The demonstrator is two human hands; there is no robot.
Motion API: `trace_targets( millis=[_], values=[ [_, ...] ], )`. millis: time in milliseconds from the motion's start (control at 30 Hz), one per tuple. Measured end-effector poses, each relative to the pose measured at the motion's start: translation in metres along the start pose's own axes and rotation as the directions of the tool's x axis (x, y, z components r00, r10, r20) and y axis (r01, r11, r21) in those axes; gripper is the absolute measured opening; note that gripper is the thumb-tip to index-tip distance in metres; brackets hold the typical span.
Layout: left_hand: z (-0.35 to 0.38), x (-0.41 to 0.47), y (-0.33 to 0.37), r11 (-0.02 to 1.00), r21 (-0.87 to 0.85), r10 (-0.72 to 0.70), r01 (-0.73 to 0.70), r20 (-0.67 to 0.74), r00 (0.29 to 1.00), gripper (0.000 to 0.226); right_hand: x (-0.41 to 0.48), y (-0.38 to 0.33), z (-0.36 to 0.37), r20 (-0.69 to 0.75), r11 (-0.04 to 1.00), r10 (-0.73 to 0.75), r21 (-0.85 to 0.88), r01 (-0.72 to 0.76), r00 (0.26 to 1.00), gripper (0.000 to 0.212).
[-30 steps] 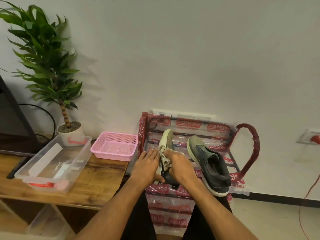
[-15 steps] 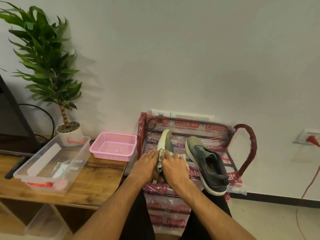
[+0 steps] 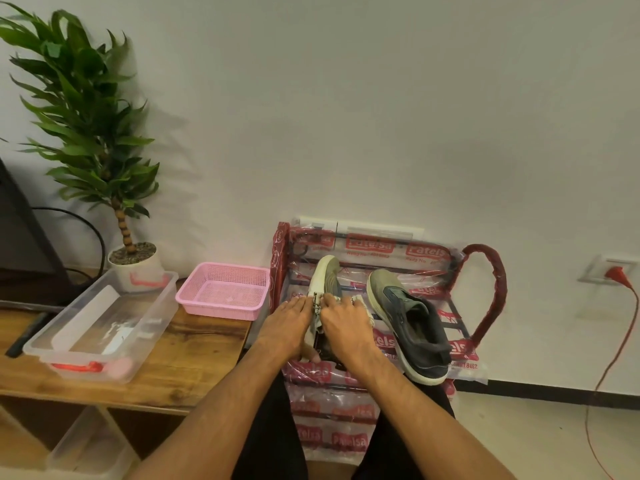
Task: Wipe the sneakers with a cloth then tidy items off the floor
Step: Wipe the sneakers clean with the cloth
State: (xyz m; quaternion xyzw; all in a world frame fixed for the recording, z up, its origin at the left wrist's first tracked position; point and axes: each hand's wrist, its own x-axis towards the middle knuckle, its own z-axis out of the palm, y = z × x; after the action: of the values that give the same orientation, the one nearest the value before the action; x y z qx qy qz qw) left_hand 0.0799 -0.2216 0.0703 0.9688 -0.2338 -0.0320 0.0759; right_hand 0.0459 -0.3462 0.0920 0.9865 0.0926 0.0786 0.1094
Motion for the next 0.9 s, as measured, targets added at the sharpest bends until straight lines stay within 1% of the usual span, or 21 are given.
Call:
trace_targets(
  millis=[67,133,300,400,467,533,667,700,767,833,900],
  values=[
    [-0.001,-0.002,-0.001,0.999,0.034,0.004,-0.004,0.011,1.000,0.123,0.003,0.001,0.001,-0.001,1.000,0.003,0.020,-0.003,1.000,0.049],
    [-0.003,-0.002,0.000,0.998,0.068,0.006,-0.007,0.026,1.000,0.123,0.003,0.001,0.002,-0.008,0.999,0.008,0.053,-0.007,1.000,0.048],
    [-0.006,-0.001,0.005,0.991,0.135,0.003,-0.009,0.045,0.999,0.119,-0.006,0.010,0.003,-0.030,0.976,0.044,0.214,-0.036,0.999,0.029],
    [-0.007,-0.001,0.007,0.990,0.144,-0.002,-0.006,0.052,0.999,0.118,-0.013,0.011,0.002,-0.039,0.973,0.003,0.230,0.006,0.999,0.021],
    [-0.008,-0.001,0.008,0.989,0.150,0.000,-0.007,0.051,0.999,0.118,-0.017,0.011,0.002,-0.039,0.972,-0.027,0.231,0.035,0.999,0.022],
    [-0.007,-0.001,0.008,0.989,0.150,0.000,-0.007,0.050,0.999,0.117,-0.022,0.016,-0.002,-0.012,0.970,-0.047,0.237,0.048,0.999,0.027],
    [-0.009,-0.001,0.009,0.988,0.157,0.002,-0.010,0.052,0.999,0.118,-0.028,0.032,-0.021,0.129,0.964,-0.081,0.262,0.045,0.988,0.038],
    [-0.010,-0.001,0.009,0.988,0.154,0.001,-0.009,0.052,0.999,0.119,-0.029,0.033,-0.026,0.139,0.959,-0.075,0.280,0.034,0.987,0.039],
    [-0.010,-0.001,0.008,0.990,0.144,-0.006,-0.002,0.055,0.998,0.120,-0.027,0.032,-0.030,0.083,0.938,-0.013,0.347,-0.016,0.996,0.036],
    [-0.010,-0.002,0.007,0.988,0.157,-0.008,-0.002,0.059,0.998,0.121,-0.020,0.027,-0.028,-0.029,0.912,0.100,0.402,-0.080,0.995,0.034],
    [-0.011,-0.003,0.007,0.984,0.176,-0.010,-0.001,0.063,0.998,0.121,-0.009,0.019,-0.018,-0.113,0.910,0.164,0.401,-0.106,0.980,0.038]
  ],
)
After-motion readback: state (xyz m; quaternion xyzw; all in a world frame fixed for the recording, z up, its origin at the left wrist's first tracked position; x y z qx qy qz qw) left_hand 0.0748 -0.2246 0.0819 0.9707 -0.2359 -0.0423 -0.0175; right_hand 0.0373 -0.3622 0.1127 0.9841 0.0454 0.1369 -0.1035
